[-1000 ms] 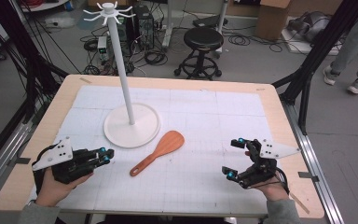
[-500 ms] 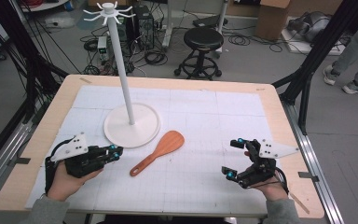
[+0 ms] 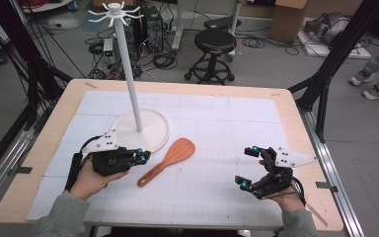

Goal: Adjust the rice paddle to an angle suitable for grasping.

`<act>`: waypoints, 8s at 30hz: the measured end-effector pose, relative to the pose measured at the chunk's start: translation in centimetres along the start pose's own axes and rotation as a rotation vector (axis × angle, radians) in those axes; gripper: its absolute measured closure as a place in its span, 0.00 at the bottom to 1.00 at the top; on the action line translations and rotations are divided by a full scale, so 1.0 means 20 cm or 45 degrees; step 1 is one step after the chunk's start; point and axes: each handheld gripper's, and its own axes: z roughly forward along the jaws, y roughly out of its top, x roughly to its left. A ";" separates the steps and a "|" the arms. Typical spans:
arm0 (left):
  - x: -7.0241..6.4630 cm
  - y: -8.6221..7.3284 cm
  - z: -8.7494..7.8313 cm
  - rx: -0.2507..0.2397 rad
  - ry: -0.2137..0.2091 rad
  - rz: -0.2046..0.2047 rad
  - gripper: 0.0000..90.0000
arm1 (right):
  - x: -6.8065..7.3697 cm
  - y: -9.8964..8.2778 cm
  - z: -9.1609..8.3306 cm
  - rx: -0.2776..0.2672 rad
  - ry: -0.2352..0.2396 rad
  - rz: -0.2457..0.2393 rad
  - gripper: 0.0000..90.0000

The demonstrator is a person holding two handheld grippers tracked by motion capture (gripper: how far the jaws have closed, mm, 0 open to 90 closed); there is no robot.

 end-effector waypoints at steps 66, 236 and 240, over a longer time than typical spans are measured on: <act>0.35 0.12 1.00 0.533 0.180 0.001 0.99 | 0.00 -0.03 0.00 -0.046 0.062 0.056 0.00; -0.09 -0.26 0.08 0.465 0.122 -0.004 1.00 | -0.02 -0.12 0.10 0.191 0.054 0.069 0.00; -0.02 -0.28 0.10 0.486 0.172 -0.038 1.00 | -0.02 -0.12 0.11 0.198 0.057 0.061 0.00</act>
